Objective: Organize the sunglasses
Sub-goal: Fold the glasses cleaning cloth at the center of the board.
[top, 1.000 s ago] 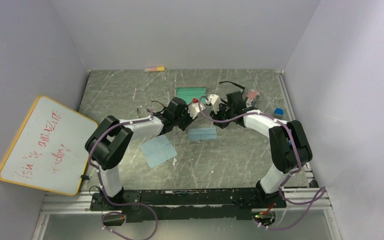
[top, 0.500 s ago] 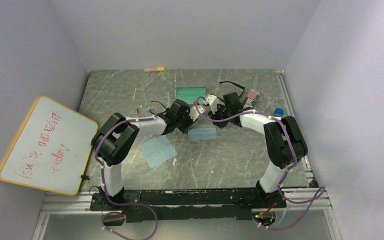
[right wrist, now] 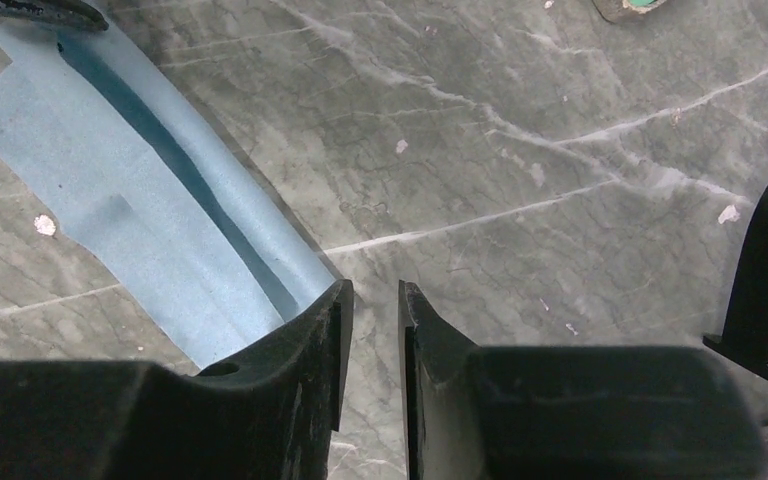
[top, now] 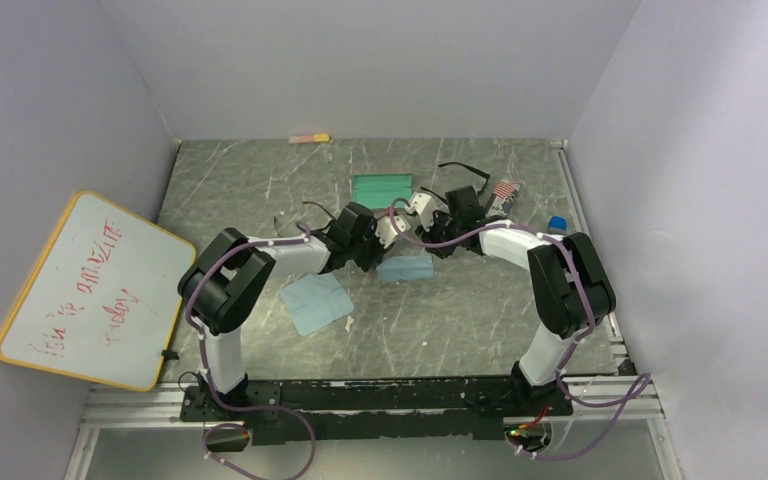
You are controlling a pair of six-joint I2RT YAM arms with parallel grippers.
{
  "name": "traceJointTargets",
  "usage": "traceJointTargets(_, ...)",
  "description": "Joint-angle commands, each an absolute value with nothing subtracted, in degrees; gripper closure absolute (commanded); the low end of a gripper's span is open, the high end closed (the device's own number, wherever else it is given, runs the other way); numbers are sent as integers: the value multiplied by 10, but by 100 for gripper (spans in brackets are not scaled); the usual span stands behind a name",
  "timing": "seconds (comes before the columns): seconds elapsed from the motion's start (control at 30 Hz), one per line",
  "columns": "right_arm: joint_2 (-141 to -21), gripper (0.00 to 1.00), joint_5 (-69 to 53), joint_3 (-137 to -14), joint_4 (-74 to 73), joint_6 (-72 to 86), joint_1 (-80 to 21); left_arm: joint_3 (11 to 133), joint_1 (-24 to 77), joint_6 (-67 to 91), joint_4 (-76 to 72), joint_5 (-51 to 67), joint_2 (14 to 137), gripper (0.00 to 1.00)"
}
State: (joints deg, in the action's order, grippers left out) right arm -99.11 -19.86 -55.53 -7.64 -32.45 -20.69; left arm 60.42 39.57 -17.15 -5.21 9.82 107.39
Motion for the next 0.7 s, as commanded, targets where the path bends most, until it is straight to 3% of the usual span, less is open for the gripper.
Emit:
traceJointTargets(0.0, -974, 73, -217, -554, -89, -343, -209, 600, 398, -176, -69, 119, 1042, 71)
traceJointTargets(0.67, -954, 73, -226, -554, -109, -357, -208, 591, 398, -179, -71, 114, 1027, 71)
